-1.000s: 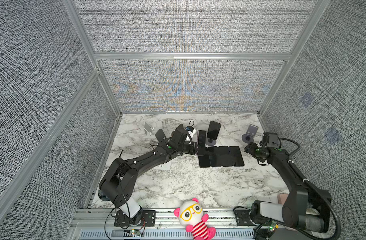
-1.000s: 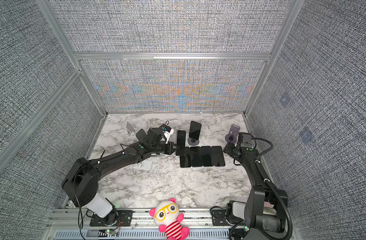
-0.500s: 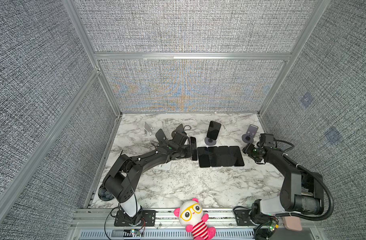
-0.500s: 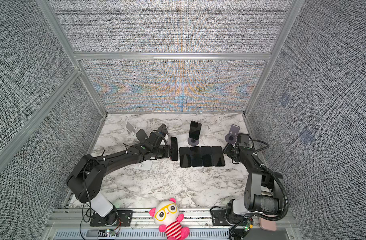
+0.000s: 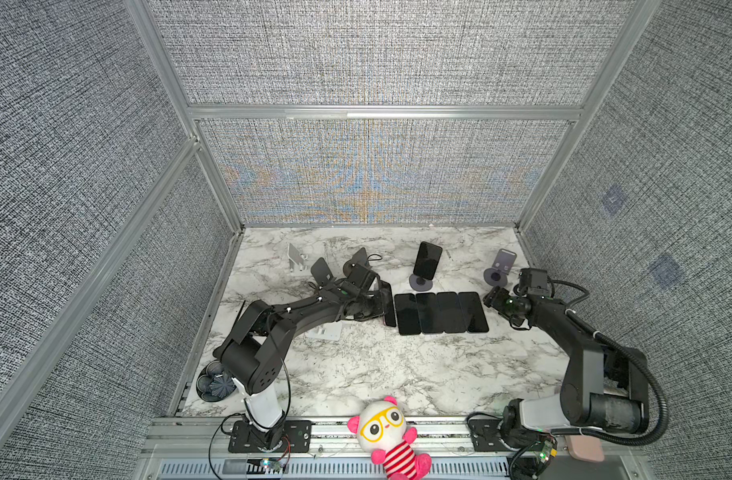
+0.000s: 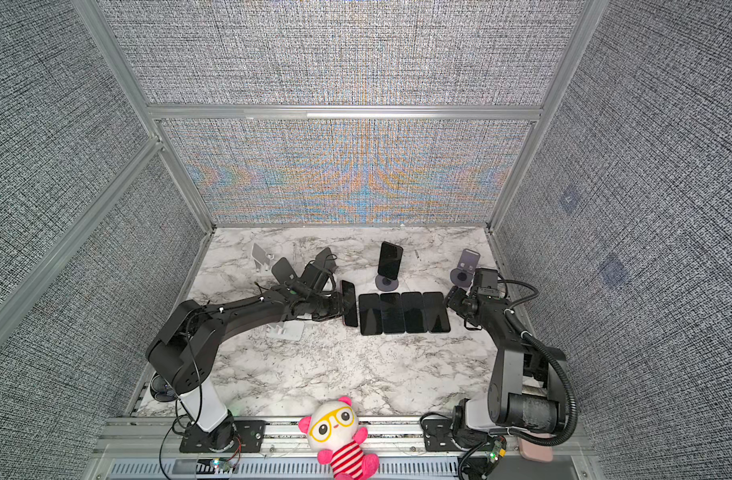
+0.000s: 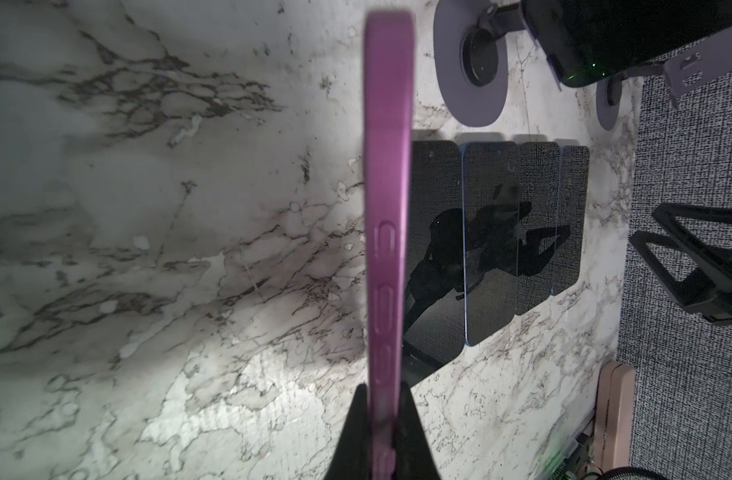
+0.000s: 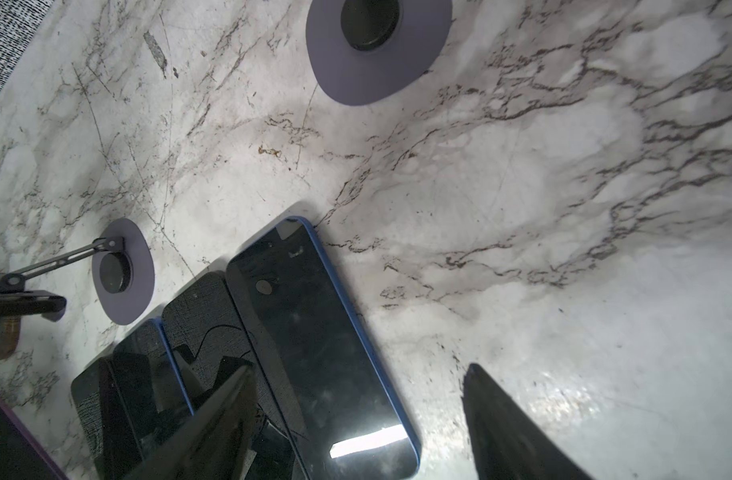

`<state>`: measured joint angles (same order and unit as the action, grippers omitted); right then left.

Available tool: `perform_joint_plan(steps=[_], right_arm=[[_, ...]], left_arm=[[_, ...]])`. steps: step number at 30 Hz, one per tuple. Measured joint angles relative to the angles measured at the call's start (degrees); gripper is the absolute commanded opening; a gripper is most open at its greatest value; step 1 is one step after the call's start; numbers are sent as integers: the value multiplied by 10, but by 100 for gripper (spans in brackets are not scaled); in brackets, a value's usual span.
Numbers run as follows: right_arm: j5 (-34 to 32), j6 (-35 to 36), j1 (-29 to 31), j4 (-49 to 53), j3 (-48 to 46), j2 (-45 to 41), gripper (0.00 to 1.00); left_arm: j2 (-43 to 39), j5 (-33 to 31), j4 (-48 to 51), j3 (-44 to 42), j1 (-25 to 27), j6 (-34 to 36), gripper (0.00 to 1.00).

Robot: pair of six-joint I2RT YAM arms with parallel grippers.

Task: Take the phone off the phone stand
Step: 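Carry the purple-edged phone with left gripper to the row of flat phones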

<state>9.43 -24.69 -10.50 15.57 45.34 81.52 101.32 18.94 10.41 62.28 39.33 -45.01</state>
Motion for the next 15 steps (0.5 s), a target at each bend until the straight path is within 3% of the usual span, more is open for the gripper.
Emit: perform_joint_plan(steps=[15], right_arm=[[-2,7,0,-3,-2,-4,82]], left_arm=[[29,36,47,24,-5,2,0]])
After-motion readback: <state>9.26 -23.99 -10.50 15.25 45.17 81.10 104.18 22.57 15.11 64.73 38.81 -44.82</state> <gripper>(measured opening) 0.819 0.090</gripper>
